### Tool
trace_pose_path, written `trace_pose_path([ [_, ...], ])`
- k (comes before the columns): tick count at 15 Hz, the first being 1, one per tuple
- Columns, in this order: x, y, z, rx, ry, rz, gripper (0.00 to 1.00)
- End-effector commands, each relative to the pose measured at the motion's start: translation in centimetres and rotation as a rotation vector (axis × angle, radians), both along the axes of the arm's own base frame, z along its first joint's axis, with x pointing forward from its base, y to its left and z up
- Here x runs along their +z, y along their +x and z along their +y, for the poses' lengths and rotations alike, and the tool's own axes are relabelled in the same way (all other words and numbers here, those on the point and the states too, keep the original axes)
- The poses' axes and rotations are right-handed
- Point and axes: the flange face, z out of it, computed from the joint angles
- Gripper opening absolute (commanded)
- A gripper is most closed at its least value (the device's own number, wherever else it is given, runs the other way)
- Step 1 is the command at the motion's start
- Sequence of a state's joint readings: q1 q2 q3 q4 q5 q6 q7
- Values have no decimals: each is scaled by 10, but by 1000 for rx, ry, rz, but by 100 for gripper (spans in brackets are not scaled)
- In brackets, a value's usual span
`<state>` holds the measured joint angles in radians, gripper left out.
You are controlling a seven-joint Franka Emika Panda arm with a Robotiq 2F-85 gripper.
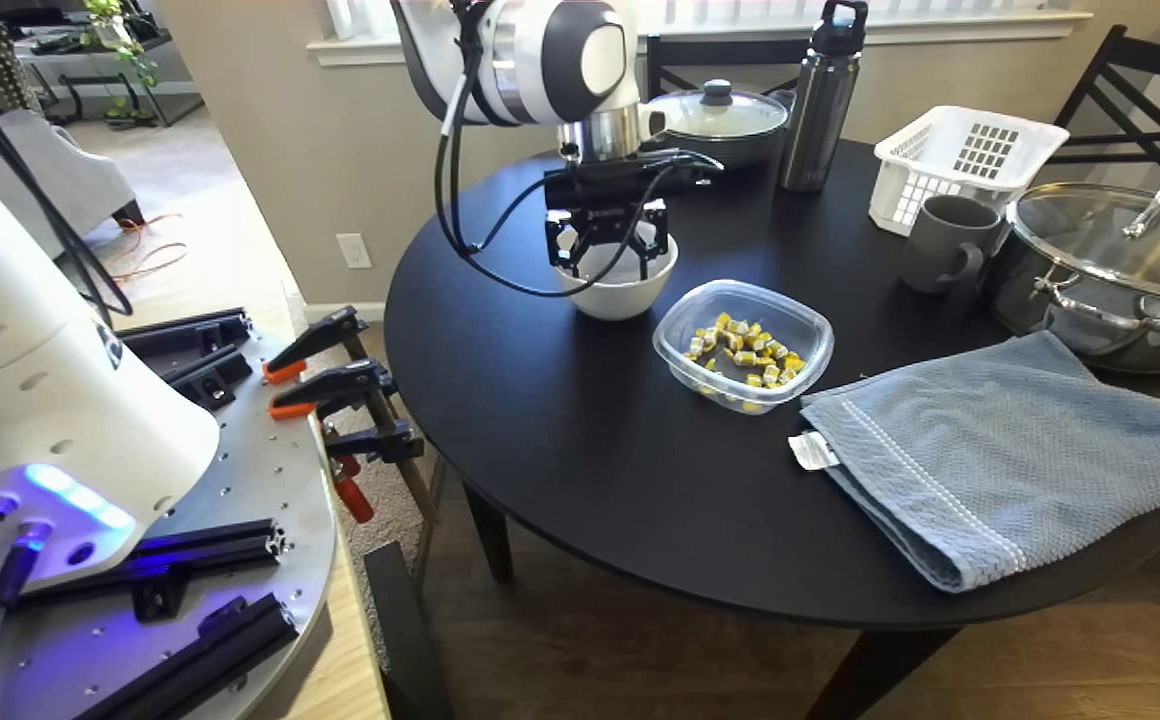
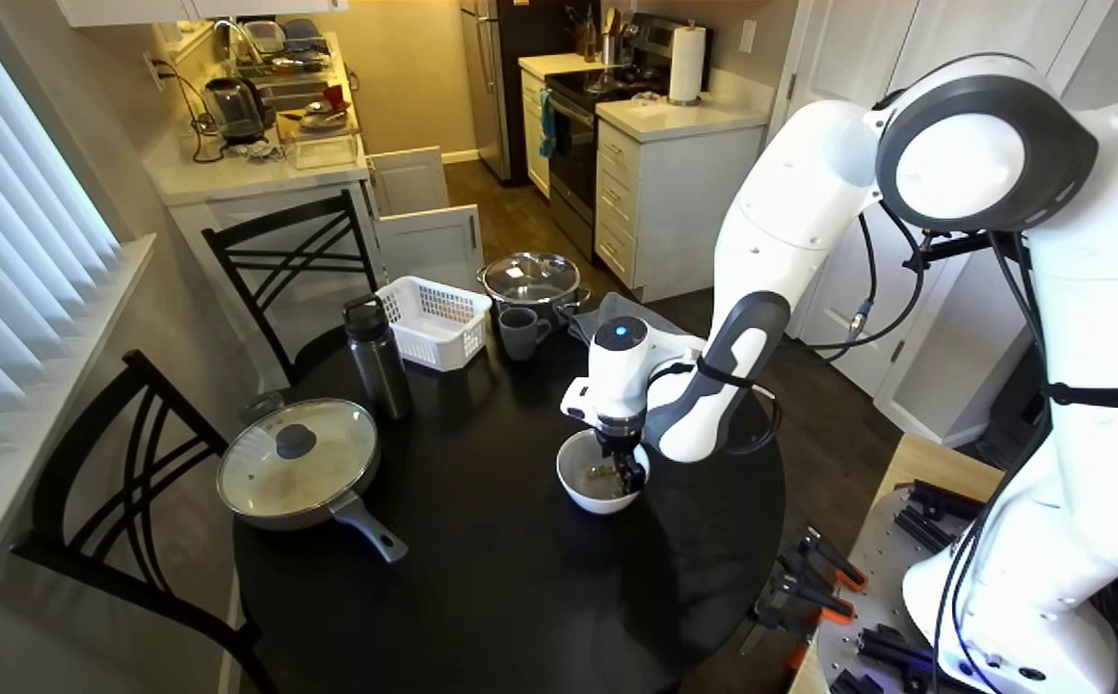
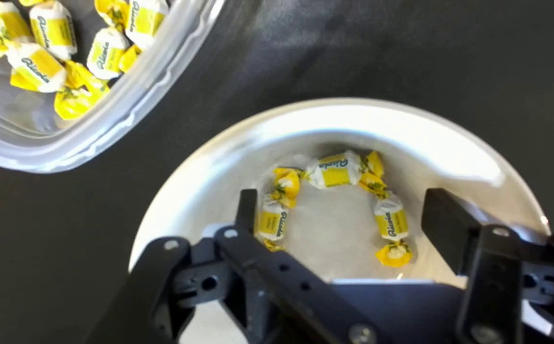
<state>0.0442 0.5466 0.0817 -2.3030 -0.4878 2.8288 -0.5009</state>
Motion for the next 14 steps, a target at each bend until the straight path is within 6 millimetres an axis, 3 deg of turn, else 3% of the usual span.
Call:
trace_pose_path([
  [1,-5,-4,-3,21,-18,23,66],
  [2,-7,-5,-4,22,-21,27,65],
  [8,-20,-7,-12,13,-54,60,25],
  [11,-23,-5,-15,16,-67,68,20],
  [14,-14,0,-16,13,-66,52,4],
])
